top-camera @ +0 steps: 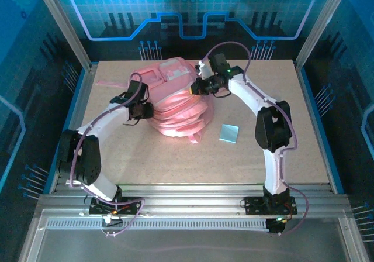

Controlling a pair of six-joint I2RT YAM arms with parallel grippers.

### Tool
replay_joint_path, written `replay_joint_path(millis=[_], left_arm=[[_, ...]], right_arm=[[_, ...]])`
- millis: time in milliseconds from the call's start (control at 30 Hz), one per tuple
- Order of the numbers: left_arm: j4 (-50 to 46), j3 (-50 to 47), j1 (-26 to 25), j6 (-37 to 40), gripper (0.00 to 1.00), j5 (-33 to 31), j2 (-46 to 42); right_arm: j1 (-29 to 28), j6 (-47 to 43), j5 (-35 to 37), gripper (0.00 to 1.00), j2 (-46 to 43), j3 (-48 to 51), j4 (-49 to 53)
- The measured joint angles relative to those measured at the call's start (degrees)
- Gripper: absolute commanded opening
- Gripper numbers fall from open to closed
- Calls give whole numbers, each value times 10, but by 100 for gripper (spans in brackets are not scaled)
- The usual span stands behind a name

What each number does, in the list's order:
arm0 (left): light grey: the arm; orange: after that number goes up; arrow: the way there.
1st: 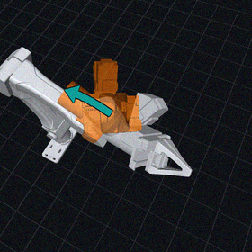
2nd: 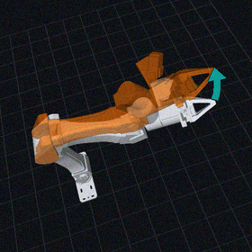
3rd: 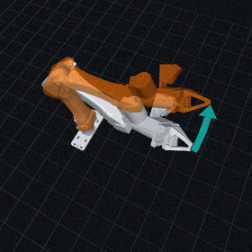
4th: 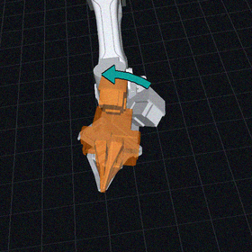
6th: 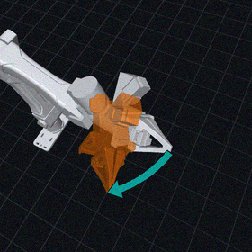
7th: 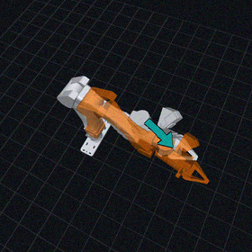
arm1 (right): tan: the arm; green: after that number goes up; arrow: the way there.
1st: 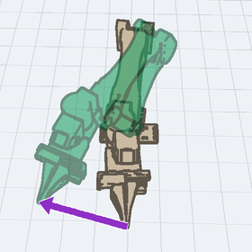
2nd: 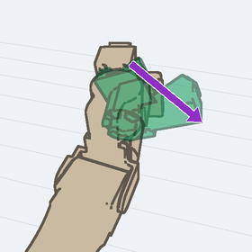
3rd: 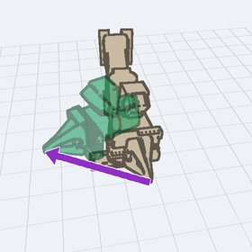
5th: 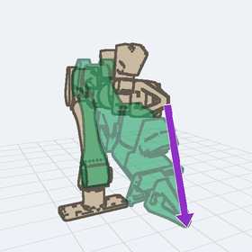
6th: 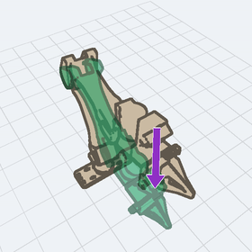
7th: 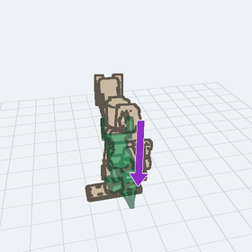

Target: Pack the student bag

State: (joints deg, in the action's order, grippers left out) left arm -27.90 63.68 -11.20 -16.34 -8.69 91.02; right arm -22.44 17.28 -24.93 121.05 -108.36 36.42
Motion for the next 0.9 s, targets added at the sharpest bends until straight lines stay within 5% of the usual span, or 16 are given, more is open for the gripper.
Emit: replay_joint_path(millis=[267, 600, 700, 767, 900], left_arm=[[-30, -19, -11, -6, 76, -27, -53], [-17, 36, -128, 5, 77, -22, -86], [7, 56, -141, 1, 78, -2, -76], [28, 59, -146, -10, 98, 21, -68], [71, 57, -149, -39, 99, 55, -54]], right_arm=[[31, 2, 0, 53, 11, -26, 26], [79, 62, 45, 78, -148, 104, 25], [103, 67, 83, 98, -199, 164, 35], [106, 69, 116, 100, -221, 205, 48], [104, 74, 172, 100, -246, 294, 75]])
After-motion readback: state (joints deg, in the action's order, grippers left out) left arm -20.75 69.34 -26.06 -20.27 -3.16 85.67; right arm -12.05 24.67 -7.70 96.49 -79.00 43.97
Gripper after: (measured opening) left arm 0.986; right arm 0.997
